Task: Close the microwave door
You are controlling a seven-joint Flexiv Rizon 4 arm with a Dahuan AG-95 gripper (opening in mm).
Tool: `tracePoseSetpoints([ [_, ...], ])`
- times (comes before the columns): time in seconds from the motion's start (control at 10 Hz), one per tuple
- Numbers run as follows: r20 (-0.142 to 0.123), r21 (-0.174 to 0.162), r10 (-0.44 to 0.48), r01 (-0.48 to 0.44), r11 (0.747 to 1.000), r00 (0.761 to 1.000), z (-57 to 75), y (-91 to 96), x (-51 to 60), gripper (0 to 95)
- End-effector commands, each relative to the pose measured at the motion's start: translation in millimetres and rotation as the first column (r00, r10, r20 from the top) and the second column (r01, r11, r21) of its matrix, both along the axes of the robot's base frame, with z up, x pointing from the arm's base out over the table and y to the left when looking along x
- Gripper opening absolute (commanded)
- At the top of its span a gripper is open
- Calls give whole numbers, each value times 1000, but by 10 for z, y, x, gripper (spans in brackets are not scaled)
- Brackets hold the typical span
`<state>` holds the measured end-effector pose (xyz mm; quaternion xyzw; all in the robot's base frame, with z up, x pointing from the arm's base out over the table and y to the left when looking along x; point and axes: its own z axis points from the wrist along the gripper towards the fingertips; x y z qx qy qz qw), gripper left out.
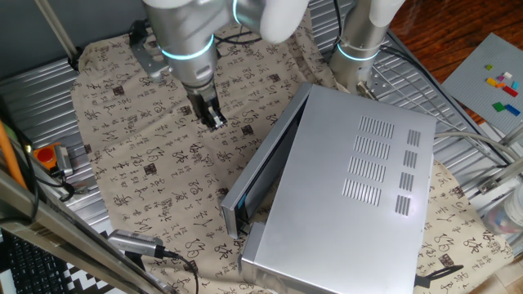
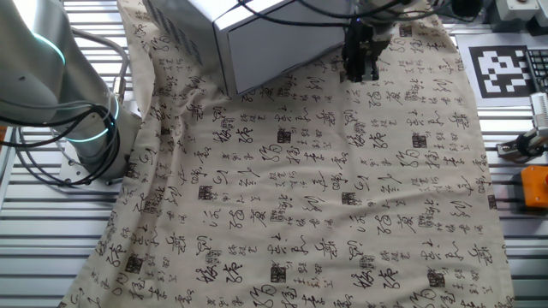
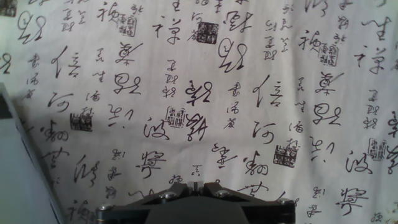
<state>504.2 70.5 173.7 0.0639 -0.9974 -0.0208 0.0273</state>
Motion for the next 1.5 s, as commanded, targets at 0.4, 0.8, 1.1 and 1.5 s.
tracePoseSetpoints([
  [0.4, -36, 30, 38, -37, 999, 999, 2, -24, -21, 0],
  [0.8, -30, 24, 62, -62, 998, 998, 2, -24, -21, 0],
  [1.1, -33, 37, 94, -93, 995, 995, 2, -24, -21, 0],
  [1.5, -53, 57, 87, -84, 995, 995, 124, 180, -6, 0],
])
